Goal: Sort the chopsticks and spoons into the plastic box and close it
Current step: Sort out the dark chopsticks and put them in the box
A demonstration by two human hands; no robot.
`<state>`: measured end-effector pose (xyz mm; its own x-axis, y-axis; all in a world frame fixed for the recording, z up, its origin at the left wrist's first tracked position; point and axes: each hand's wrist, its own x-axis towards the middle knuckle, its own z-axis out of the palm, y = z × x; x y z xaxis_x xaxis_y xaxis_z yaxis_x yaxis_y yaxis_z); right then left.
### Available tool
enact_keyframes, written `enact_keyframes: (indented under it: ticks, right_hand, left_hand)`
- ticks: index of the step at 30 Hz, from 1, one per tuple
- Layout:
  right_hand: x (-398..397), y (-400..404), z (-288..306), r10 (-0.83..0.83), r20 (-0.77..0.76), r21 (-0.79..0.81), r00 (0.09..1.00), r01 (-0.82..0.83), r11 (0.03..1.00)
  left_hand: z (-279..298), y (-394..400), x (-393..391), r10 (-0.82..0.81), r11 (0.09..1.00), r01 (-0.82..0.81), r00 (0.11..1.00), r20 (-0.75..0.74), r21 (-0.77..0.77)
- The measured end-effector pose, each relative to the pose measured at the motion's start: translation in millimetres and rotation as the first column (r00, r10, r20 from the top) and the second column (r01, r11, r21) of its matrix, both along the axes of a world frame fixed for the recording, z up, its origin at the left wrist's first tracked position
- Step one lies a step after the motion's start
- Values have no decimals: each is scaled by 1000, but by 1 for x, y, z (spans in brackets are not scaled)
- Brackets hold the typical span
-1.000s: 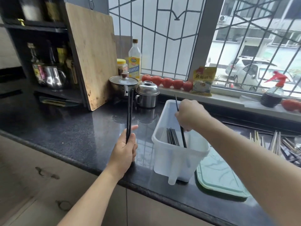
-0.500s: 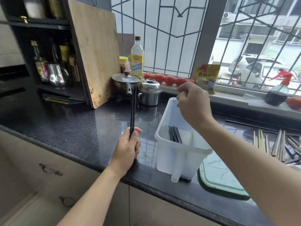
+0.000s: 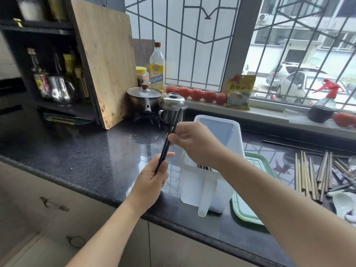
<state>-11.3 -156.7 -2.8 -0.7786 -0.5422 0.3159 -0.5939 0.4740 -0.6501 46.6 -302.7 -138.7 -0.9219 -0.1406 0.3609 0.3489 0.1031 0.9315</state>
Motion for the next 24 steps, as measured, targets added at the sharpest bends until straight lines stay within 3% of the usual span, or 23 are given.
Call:
enact_keyframes:
  ticks: [2,3,4,6,7,8,9,11,13,15,17,20,24]
  right_hand:
    - [4,0,3,-87,-28,-106,996,84,991]
    - [5,1,7,-160,-40,-235,986,146,961]
    - [5,4,11,-231,-31,-407,973,198,892]
    - [6,15,24,-360,-1,-723,933,248,645]
    - [5,23,30,-437,-24,-801,899,245,547]
    - [2,31,35,-524,-81,-824,848,238,514]
    - [-3,38,40,-601,-157,-798,783,258,544]
    - [-17,49,44,-651,-313,-581,691,403,707]
    - [-28,49,40,-571,-347,-161,744,552,818]
    - [-35,42,26,-491,-280,271,825,559,784]
    - [-39,32,11,-421,-228,543,878,474,694]
    - [-46,25,1,-378,-134,707,916,356,611]
    - [-50,29,-7,-435,42,762,899,253,596]
  left_hand:
    - [0,-1,-1,21,999,-22,1000,8,26]
    - [0,-2,-2,42,998,-43,999,17,45]
    - [-1,-3,-3,67,996,-68,997,27,66]
    - [-1,-6,-5,111,987,-115,993,43,115]
    - [-1,-7,-5,124,981,-130,991,49,147]
    - [0,-7,-5,129,974,-137,990,56,179]
    - [1,-7,-5,127,970,-137,990,61,202]
    - [2,-7,-4,116,967,-128,991,69,222]
    - [2,-7,-4,118,960,-135,990,82,246]
    - [2,-7,-5,123,954,-146,987,100,263]
    - [3,-6,-5,129,950,-156,985,116,271]
    - [3,-7,-5,133,944,-167,982,136,283]
    - [3,-7,-5,121,953,-155,983,140,261]
